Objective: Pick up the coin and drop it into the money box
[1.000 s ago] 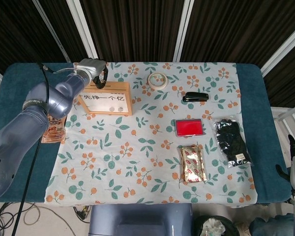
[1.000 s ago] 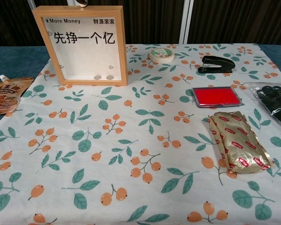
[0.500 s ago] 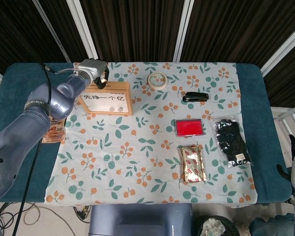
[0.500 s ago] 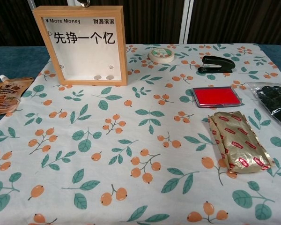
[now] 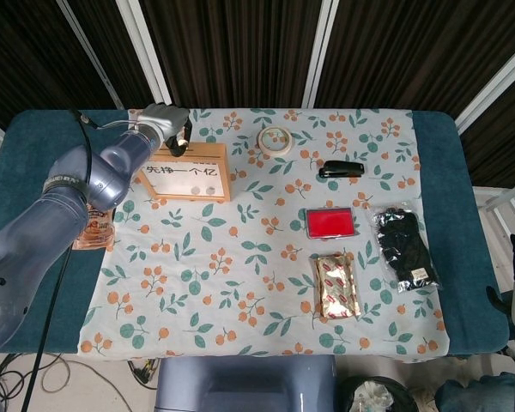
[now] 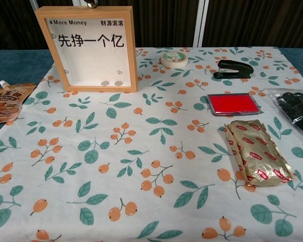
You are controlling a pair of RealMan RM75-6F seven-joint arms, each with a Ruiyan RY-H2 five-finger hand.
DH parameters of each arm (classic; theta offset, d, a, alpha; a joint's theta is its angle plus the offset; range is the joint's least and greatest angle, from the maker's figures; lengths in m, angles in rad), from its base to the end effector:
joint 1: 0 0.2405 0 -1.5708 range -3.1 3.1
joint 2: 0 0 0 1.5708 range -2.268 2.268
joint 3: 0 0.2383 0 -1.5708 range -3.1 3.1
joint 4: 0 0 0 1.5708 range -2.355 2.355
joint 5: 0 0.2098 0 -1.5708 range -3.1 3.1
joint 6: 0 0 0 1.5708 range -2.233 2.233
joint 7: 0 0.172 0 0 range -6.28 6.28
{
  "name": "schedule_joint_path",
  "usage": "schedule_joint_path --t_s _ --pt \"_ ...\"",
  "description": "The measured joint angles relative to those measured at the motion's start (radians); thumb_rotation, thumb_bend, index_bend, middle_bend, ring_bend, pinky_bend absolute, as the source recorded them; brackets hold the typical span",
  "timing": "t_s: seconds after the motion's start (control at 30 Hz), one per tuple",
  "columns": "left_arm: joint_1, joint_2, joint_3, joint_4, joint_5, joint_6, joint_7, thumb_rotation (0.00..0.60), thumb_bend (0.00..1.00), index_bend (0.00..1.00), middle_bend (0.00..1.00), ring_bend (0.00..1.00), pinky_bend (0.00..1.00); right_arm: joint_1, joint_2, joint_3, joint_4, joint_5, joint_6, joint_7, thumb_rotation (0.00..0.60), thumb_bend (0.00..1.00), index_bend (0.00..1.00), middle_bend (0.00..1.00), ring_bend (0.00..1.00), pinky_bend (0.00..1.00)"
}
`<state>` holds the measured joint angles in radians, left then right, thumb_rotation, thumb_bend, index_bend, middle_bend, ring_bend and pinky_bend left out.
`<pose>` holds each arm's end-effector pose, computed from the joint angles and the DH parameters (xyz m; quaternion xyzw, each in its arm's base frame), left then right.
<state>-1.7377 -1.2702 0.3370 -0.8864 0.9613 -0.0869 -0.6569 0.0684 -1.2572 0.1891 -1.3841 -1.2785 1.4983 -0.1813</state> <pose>-0.0207 0.5453 0.1132 -0.7507 -0.4468 -0.1445 0.4646 -0.3514 -0.2252 0.1756 0.5186 -0.3292 0.3022 0.7289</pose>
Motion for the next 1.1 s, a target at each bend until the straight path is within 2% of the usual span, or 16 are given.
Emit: schedule_joint_path --t_s 0.43,1.1 --pt "-0.008 -0.004 0.017 0.0 0.003 0.007 -0.008 0.6 0.45 0.52 0.02 0.0 0.0 -0.002 0.0 0.002 0.003 0.002 0.004 0.001 0.6 0.3 0.0 0.0 0.0 0.0" --pt "-0.01 -0.015 0.047 0.012 -0.004 0.033 -0.014 0.6 0.45 0.52 0.02 0.0 0.0 -0.004 0.0 0.0 0.008 0.002 0.003 0.003 0.6 0.3 0.0 0.0 0.0 0.0"
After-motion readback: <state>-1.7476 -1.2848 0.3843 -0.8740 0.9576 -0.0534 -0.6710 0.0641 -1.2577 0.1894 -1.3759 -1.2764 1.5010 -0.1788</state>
